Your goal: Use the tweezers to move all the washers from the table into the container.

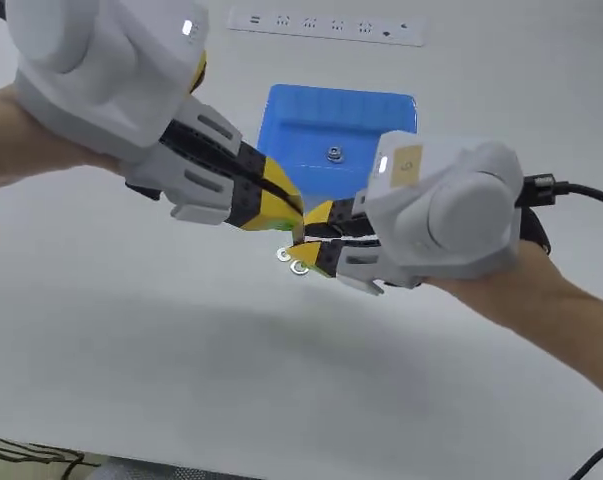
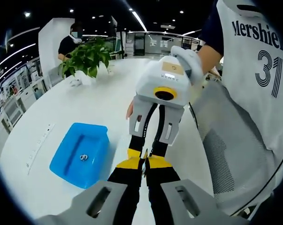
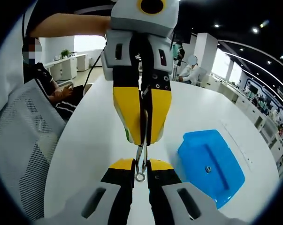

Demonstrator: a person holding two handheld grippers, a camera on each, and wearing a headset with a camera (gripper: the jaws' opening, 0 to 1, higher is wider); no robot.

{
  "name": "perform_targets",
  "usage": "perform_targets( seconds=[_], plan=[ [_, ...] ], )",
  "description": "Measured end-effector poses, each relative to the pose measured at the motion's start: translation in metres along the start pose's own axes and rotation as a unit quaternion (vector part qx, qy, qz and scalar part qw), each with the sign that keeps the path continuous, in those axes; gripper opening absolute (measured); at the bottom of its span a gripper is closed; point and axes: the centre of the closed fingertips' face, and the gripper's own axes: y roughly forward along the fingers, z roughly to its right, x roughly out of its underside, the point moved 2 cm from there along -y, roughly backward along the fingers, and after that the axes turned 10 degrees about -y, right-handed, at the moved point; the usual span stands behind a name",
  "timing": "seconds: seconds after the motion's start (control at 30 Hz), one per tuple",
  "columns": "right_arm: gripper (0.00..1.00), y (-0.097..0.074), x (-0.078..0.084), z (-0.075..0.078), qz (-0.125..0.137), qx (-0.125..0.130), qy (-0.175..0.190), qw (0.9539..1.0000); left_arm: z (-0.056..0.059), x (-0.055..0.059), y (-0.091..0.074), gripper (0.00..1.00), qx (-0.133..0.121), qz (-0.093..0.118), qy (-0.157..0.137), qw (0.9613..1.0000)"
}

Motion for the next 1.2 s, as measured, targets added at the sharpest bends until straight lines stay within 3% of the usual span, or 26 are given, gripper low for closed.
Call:
perform_targets(
  seconds=[0.3, 1.2],
  plan=[
    [0.11, 0.005, 0.006, -0.003, -0.003, -0.006, 0.007, 1.0000, -0.001, 0.008, 0.005, 0.07, 0.001, 0.008, -0.011, 0.9999],
    [0.10, 0.006, 0.013, -0.007, -0.006, -0.006, 0.014, 0.9999, -0.002, 0.015, 0.009, 0.07, 0.002, 0.012, -0.020, 0.9997]
  ],
)
